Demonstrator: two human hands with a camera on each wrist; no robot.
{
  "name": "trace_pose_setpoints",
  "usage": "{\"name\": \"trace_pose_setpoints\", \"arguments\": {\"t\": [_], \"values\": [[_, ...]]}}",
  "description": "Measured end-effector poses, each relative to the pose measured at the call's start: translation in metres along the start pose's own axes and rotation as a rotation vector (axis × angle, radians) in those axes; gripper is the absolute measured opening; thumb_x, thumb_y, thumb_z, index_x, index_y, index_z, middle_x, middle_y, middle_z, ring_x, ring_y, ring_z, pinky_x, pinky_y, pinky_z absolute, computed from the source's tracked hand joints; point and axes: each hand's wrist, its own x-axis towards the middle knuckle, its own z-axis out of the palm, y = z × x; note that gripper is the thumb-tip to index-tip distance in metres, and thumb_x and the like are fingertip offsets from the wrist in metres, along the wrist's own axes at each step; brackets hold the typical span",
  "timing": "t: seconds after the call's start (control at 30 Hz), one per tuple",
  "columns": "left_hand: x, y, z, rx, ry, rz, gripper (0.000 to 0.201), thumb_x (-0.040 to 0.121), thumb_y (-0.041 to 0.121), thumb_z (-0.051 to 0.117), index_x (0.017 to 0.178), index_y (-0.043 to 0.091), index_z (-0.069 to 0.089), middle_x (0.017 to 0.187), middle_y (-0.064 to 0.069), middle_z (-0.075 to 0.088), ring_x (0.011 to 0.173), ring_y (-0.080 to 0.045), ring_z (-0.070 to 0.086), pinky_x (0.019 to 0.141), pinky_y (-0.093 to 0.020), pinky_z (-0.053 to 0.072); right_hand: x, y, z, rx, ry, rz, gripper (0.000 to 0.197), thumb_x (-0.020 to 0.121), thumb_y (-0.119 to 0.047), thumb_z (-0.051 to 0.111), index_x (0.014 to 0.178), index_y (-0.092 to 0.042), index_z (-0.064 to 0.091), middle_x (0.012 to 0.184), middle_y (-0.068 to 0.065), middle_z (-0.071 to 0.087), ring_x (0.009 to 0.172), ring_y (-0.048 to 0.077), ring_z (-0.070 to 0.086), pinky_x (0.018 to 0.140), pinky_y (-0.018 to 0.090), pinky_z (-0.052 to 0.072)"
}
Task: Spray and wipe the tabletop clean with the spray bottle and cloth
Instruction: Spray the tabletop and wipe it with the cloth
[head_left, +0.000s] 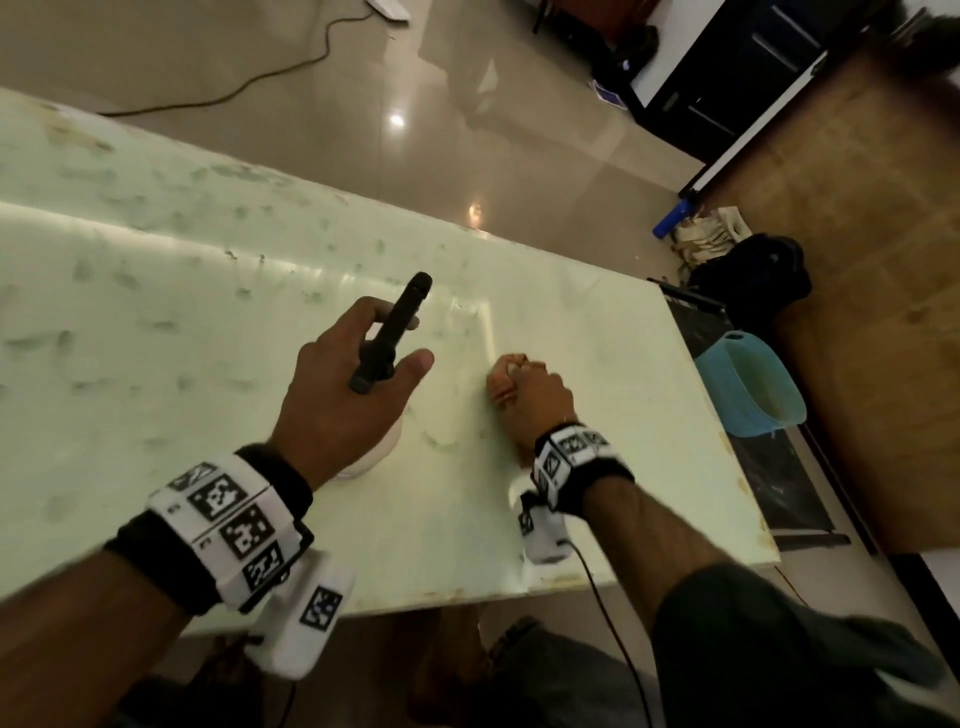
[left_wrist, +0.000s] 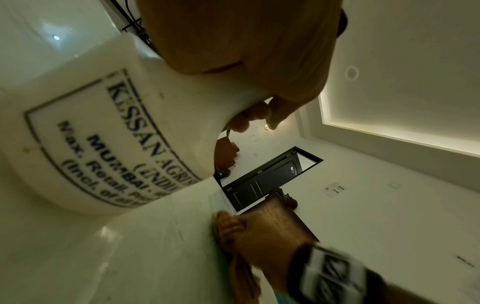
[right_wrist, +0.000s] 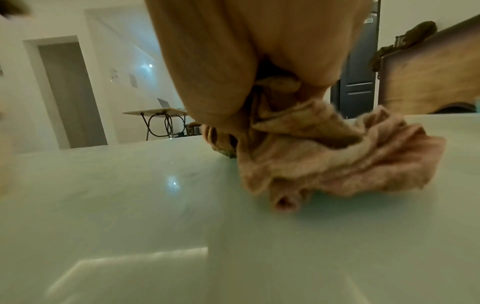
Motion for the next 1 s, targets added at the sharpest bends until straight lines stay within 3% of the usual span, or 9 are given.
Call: {"name": "trace_pose_setpoints", "arguments": {"t": [0.17, 0.27, 0.4, 0.5, 0.6, 0.67, 0.8, 0.9, 1.0], "values": [[0.003, -0.001, 0.003, -0.010, -0.010, 0.010, 0.022, 0.090, 0.026, 0.074, 0.110, 0.023, 0.065, 0.057, 0.015, 0.057, 0.063, -0.012, 0.060, 0.064, -0.012, 0.043, 0.115, 0.000, -0.006, -0.045, 0.045, 0.027, 0.041, 0.095, -0.035, 0.031, 0.117, -0.015, 0.059, 0.127, 0.013, 0.060, 0.113, 0.037, 0.056, 0.093, 0.038, 0.045], [0.004, -0.002, 0.003, -0.045, -0.015, 0.007, 0.021, 0.090, 0.026, 0.072, 0.109, 0.021, 0.065, 0.056, 0.016, 0.058, 0.058, -0.010, 0.057, 0.061, -0.010, 0.044, 0.165, 0.000, -0.017, -0.121, 0.079, -0.062, 0.046, 0.088, -0.039, 0.027, 0.109, -0.016, 0.061, 0.123, 0.013, 0.062, 0.110, 0.037, 0.059, 0.092, 0.038, 0.046], [0.006, -0.002, 0.001, -0.090, -0.014, 0.013, 0.016, 0.092, 0.024, 0.071, 0.106, 0.023, 0.065, 0.053, 0.013, 0.054, 0.056, -0.019, 0.056, 0.061, -0.019, 0.047, 0.215, -0.008, -0.035, -0.229, 0.057, -0.084, 0.015, 0.091, -0.018, 0.053, 0.102, -0.009, 0.056, 0.118, 0.018, 0.062, 0.107, 0.035, 0.060, 0.088, 0.034, 0.046], [0.006, -0.003, 0.001, -0.096, -0.049, 0.003, 0.014, 0.093, 0.023, 0.071, 0.106, 0.025, 0.064, 0.048, 0.012, 0.049, 0.046, -0.010, 0.046, 0.052, -0.014, 0.042, 0.242, -0.021, -0.035, -0.215, 0.092, -0.079, 0.025, 0.096, -0.021, 0.035, 0.079, -0.010, 0.050, 0.109, 0.020, 0.063, 0.099, 0.038, 0.060, 0.075, 0.032, 0.040], [0.006, -0.002, 0.001, -0.099, -0.049, 0.012, 0.014, 0.093, 0.024, 0.070, 0.106, 0.025, 0.064, 0.048, 0.013, 0.049, 0.045, -0.009, 0.046, 0.053, -0.014, 0.043, 0.237, -0.034, -0.033, -0.160, 0.115, -0.130, 0.032, 0.098, -0.023, 0.030, 0.109, -0.007, 0.056, 0.118, 0.019, 0.061, 0.104, 0.040, 0.058, 0.086, 0.036, 0.045], [0.006, 0.000, 0.000, -0.089, -0.042, 0.026, 0.015, 0.093, 0.023, 0.071, 0.107, 0.024, 0.064, 0.050, 0.015, 0.052, 0.048, -0.008, 0.050, 0.056, -0.013, 0.045, 0.221, -0.036, -0.033, -0.151, 0.099, -0.163, 0.040, 0.100, -0.027, 0.030, 0.129, -0.009, 0.049, 0.129, 0.019, 0.055, 0.112, 0.041, 0.054, 0.098, 0.041, 0.043], [0.009, 0.002, -0.004, -0.053, 0.007, 0.043, 0.019, 0.090, 0.022, 0.075, 0.107, 0.020, 0.067, 0.062, 0.020, 0.060, 0.059, -0.009, 0.059, 0.060, -0.007, 0.044, 0.179, -0.022, -0.032, -0.030, 0.025, -0.195, 0.049, 0.097, -0.050, 0.025, 0.128, -0.023, 0.051, 0.134, 0.010, 0.054, 0.119, 0.036, 0.053, 0.103, 0.035, 0.037], [0.008, -0.002, -0.003, -0.031, 0.025, 0.045, 0.020, 0.089, 0.023, 0.076, 0.107, 0.022, 0.068, 0.062, 0.021, 0.059, 0.060, -0.008, 0.058, 0.062, -0.006, 0.041, 0.129, -0.011, -0.029, 0.041, -0.017, -0.158, 0.041, 0.102, -0.037, 0.032, 0.136, -0.022, 0.048, 0.135, 0.007, 0.053, 0.121, 0.029, 0.051, 0.103, 0.028, 0.033], [0.004, -0.003, -0.002, -0.015, 0.017, 0.041, 0.021, 0.088, 0.025, 0.076, 0.108, 0.023, 0.068, 0.058, 0.015, 0.057, 0.058, -0.004, 0.057, 0.063, -0.005, 0.039, 0.069, 0.000, -0.015, 0.210, -0.121, -0.160, 0.038, 0.100, -0.044, 0.031, 0.131, -0.032, 0.049, 0.122, -0.011, 0.050, 0.114, 0.013, 0.048, 0.098, 0.018, 0.028]]}}
